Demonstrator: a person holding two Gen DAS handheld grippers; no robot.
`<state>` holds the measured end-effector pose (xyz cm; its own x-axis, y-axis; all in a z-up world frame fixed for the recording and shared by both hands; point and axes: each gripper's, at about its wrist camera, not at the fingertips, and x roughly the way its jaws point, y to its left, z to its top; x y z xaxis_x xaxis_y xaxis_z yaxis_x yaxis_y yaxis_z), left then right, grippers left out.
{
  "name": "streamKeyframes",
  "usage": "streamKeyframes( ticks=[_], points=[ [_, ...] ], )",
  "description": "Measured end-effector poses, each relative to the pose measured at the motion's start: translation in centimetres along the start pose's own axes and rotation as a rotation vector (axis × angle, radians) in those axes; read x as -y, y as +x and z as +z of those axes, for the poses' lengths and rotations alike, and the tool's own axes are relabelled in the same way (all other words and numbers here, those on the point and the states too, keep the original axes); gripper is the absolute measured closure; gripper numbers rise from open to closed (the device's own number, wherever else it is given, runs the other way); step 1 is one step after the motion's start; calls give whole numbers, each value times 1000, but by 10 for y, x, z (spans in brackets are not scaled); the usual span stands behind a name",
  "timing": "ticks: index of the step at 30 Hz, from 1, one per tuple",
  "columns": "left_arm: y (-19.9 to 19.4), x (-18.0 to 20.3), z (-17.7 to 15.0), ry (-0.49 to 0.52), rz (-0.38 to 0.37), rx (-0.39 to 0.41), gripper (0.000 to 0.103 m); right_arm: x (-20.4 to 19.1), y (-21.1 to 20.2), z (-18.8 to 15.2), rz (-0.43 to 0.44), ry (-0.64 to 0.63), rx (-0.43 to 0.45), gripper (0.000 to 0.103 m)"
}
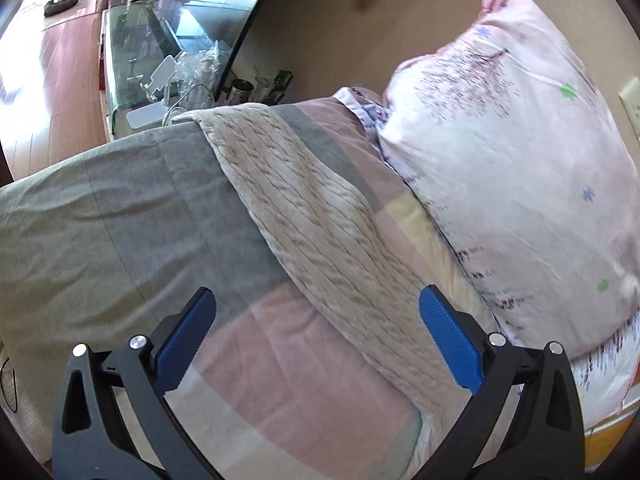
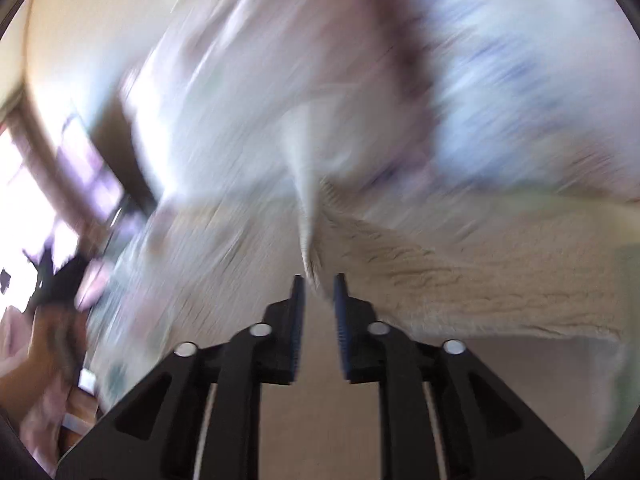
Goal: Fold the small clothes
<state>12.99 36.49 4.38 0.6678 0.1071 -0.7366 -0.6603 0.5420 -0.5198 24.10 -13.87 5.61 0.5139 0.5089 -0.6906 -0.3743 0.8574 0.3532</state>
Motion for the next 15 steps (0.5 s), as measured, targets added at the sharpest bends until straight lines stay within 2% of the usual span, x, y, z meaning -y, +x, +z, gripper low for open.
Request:
streamKeyframes(
  ticks=[1,2,3,5,7,8,9,12,14,15],
  points=[
    [7,-6,10,-32,4,-3,2,-21,18,-13,48,-21,-65,74],
    [14,-12,20,-66,12,-5,3,-32,23,-22,61,-30,-81,64],
    [21,-18,29,-92,19,-7,5,-37,24,-25,55,-37,-81,46],
    [32,-30,43,-142,28,-21,18,-31,21,-23,-5,-40,-59,27],
    [33,-37,53,-176,11,9,22,-15,8,-22,-64,-13,-48,26],
    [38,-40,61,-188,12,1,31,-2,0,-22,-92,17,-50,26],
    [41,-42,66,-195,18,-2,33,12,-4,-21,-121,65,-55,25],
    [49,-44,79,-218,32,-1,50,47,-26,-34,-173,201,-61,25],
    [58,-43,86,-212,-4,-34,95,67,-37,-45,-196,272,-62,25],
    [61,-41,87,-206,-7,-48,96,74,-41,-51,-204,296,-62,25]
  ],
)
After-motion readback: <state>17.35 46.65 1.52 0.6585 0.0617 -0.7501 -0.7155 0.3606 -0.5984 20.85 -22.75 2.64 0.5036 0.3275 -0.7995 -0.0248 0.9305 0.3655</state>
